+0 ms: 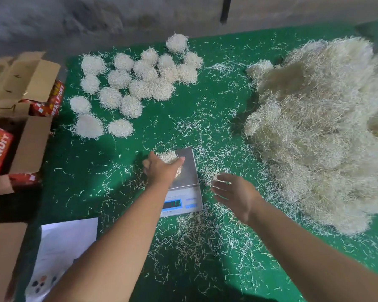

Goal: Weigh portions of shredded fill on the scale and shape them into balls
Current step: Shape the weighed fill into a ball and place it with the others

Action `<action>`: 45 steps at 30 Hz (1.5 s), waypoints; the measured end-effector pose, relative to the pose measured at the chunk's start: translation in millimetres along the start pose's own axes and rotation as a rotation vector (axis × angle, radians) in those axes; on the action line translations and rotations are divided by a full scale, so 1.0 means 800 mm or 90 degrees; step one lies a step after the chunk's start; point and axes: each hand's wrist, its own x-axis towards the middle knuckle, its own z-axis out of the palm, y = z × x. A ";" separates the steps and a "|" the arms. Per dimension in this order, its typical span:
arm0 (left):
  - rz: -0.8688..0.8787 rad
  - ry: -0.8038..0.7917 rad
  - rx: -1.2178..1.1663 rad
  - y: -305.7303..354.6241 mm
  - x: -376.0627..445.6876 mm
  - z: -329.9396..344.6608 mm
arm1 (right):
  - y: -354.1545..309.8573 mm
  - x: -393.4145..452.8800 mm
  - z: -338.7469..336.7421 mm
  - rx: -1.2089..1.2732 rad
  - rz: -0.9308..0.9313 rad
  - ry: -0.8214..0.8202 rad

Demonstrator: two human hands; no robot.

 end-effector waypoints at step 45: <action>-0.065 -0.442 -0.405 -0.030 -0.295 -0.172 | 0.011 -0.194 0.075 -0.399 -0.437 -0.118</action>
